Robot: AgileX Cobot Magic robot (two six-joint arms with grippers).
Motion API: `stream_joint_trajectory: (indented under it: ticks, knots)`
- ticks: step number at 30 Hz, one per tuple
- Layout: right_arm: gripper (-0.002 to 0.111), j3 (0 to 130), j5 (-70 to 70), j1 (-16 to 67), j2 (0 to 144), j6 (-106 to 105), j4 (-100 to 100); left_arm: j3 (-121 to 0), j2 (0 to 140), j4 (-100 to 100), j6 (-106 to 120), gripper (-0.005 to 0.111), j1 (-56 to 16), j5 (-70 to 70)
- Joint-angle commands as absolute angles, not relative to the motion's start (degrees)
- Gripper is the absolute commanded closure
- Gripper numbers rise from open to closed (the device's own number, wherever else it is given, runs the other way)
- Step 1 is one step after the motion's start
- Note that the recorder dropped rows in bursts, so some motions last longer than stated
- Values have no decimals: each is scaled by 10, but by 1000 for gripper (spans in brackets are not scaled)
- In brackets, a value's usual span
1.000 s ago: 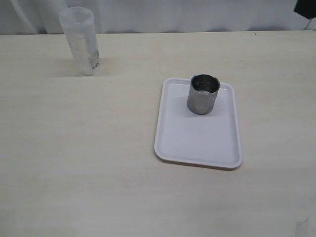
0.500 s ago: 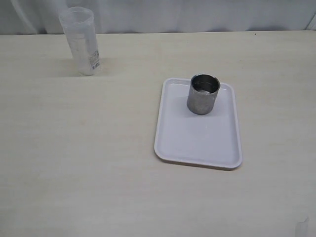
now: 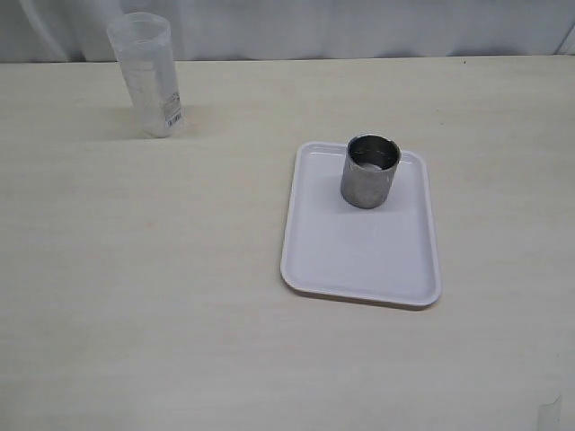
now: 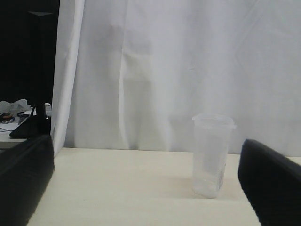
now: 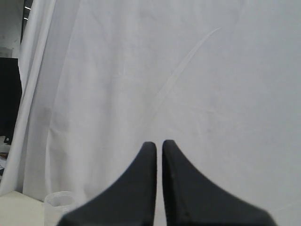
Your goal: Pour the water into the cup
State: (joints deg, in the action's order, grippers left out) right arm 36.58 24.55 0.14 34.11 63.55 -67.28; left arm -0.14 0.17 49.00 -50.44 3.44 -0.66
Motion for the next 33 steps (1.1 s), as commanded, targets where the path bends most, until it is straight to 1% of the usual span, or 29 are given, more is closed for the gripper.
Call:
stream_joint_trajectory:
  ticks: [1, 6, 8, 13, 15, 18, 33]
  knots:
    - [104, 363, 241, 2, 339, 638, -671, 0, 0, 489, -508, 5, 33, -8]
    - [104, 363, 241, 2, 339, 638, -671, 0, 0, 490, -506, 5, 33, -29]
    - [104, 363, 241, 2, 339, 638, -671, 0, 0, 459, -455, 5, 33, -39]
    - [104, 363, 241, 2, 339, 638, -671, 0, 0, 113, -103, 5, 33, -40]
    - [104, 363, 241, 2, 339, 638, -671, 0, 0, 52, -31, 5, 33, -38]
    - [104, 363, 241, 2, 339, 638, -671, 0, 0, 54, -13, 5, 33, -17]
    - [104, 363, 241, 2, 339, 638, -671, 0, 0, 19, 57, 5, 33, 180]
